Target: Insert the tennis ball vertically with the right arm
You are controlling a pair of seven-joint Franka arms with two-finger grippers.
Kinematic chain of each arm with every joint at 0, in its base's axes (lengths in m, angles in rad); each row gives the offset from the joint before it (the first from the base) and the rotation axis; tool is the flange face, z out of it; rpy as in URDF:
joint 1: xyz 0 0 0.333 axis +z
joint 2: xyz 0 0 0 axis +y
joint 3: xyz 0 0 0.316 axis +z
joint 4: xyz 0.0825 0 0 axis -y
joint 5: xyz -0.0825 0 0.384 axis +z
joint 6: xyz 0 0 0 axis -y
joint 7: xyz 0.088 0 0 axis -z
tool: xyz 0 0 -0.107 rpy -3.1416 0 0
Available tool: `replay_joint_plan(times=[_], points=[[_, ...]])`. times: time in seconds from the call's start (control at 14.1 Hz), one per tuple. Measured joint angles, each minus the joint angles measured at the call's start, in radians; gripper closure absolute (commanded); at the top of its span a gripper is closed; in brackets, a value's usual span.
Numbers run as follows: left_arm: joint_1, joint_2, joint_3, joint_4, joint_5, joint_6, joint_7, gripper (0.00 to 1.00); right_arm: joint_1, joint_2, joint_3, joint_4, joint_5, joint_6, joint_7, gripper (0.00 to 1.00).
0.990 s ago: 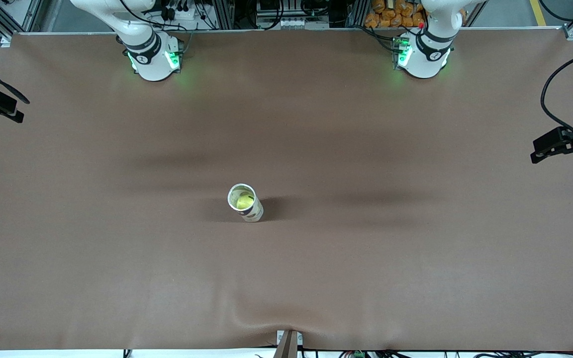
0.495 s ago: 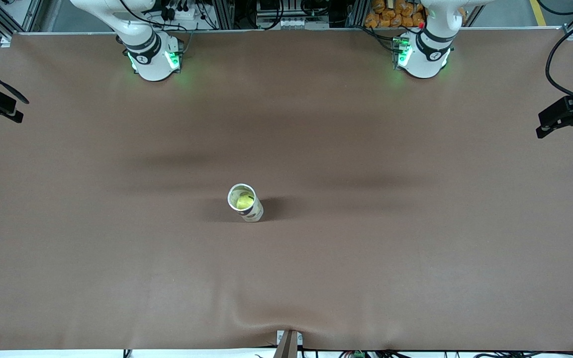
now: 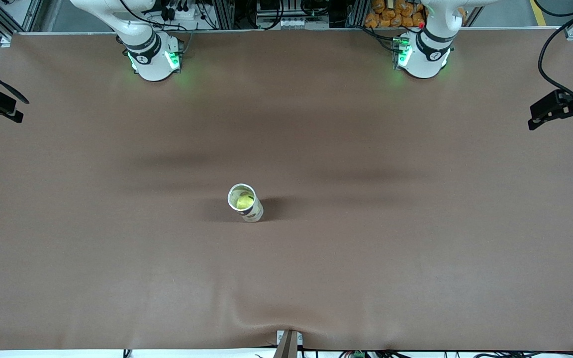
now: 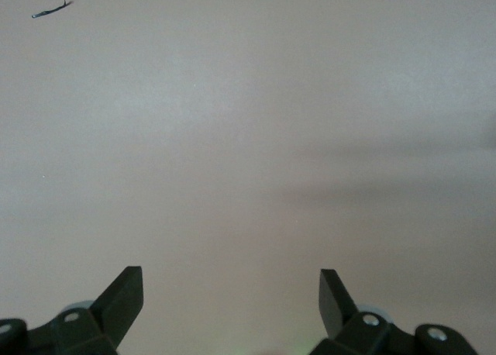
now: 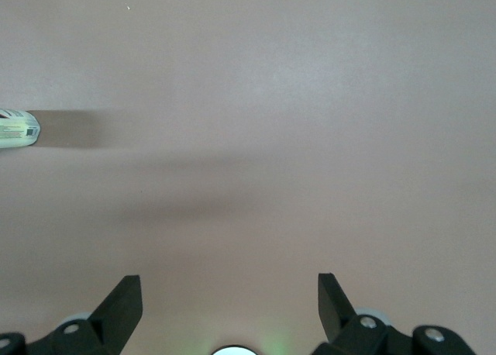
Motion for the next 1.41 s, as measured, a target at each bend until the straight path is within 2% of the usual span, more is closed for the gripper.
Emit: replay_joint_plan(times=[0.5, 0.99, 1.41], points=[[-0.007, -0.106, 0.001, -0.11, 0.0, -0.009, -0.003, 0.0, 0.0, 0.0, 0.0, 0.0, 0.0, 0.0, 0.0, 0.0], [-0.01, -0.125, 0.002, -0.116, -0.009, -0.018, -0.023, 0.0, 0.0, 0.0, 0.0, 0.0, 0.0, 0.0, 0.0, 0.0], [-0.012, -0.125, 0.002, -0.116, -0.034, -0.018, -0.136, 0.0, 0.0, 0.0, -0.001, 0.0, 0.0, -0.001, 0.0, 0.0]])
